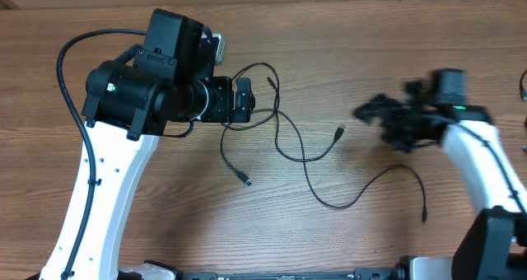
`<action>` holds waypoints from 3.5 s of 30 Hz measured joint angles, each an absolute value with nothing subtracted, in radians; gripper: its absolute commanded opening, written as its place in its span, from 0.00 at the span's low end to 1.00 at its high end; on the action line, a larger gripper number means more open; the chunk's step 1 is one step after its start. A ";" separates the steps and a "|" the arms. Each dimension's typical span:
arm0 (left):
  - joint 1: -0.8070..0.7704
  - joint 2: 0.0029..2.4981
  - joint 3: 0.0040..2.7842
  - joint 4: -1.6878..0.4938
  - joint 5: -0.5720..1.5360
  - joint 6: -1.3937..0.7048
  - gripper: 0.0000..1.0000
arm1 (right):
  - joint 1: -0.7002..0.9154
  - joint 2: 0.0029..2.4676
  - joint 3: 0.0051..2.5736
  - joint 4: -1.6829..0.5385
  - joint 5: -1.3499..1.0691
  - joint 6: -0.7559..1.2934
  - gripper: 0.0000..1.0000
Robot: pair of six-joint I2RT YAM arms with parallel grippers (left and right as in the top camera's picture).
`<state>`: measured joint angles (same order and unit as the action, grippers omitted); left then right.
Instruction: Untangle cables
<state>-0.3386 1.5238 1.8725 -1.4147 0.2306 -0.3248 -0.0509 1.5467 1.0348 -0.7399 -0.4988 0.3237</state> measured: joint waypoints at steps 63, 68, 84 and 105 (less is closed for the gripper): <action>-0.339 1.524 1.872 -1.415 0.231 -0.325 1.00 | 0.555 1.711 1.098 -0.345 -0.027 0.234 0.04; -0.339 1.524 1.872 -1.415 0.231 -0.325 1.00 | 0.483 1.382 1.226 -0.403 -0.026 0.220 0.04; -0.339 1.524 1.872 -1.414 0.230 -0.325 1.00 | 0.331 0.947 1.241 -0.066 0.051 0.130 0.04; -0.339 1.524 1.872 -1.415 0.231 -0.325 1.00 | 0.210 1.168 1.321 -0.184 0.008 0.396 0.04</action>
<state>-0.3386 1.5238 1.8721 -1.4147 0.2306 -0.3248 0.2104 1.1679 1.3209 -0.1844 0.0078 0.3962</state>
